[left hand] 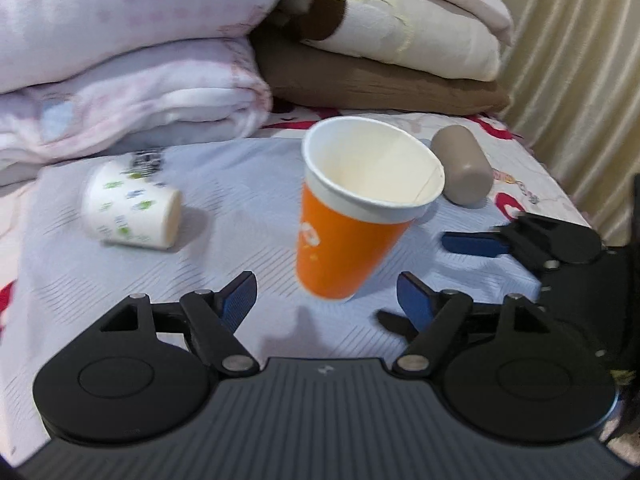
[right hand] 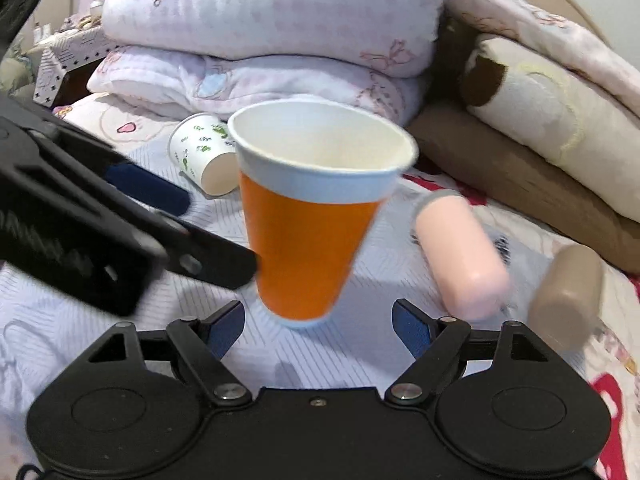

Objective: Flip cup upright

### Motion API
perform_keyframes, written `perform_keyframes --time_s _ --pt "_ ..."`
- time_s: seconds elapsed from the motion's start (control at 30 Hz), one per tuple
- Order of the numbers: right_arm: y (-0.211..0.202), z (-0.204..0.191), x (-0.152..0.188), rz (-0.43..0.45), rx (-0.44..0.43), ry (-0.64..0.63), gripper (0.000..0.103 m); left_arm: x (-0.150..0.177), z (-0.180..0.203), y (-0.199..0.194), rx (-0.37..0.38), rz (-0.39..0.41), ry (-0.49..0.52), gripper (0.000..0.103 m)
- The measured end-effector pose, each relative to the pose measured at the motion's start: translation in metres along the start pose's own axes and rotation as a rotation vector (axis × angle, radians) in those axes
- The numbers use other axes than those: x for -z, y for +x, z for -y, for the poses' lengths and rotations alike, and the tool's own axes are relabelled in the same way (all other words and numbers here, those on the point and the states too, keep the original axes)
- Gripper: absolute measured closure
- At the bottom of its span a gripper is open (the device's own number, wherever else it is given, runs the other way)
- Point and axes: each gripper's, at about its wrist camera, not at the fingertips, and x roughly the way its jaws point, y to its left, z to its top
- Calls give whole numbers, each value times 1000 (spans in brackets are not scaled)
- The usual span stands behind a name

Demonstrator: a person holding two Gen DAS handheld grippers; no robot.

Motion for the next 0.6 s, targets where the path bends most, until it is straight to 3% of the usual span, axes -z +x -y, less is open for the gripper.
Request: perform_keyframes --time_s 0.07,0.2,0.37,0.5,0.6 --pt "-17 1 1 6 5 15 19 -2 2 -15 -39 -7 -2 24" --pt "-56 1 -2 44 6 41 19 -7 17 -62 -192 13 -53 23" --pt "-125 -1 -1 94 39 150 18 -3 38 -127 -206 32 -70 14" --pt "-180 -4 2 172 75 237 12 5 57 -166 -313 50 -58 1" --pt "-212 -1 4 186 106 295 9 14 68 -186 -405 36 -71 0"
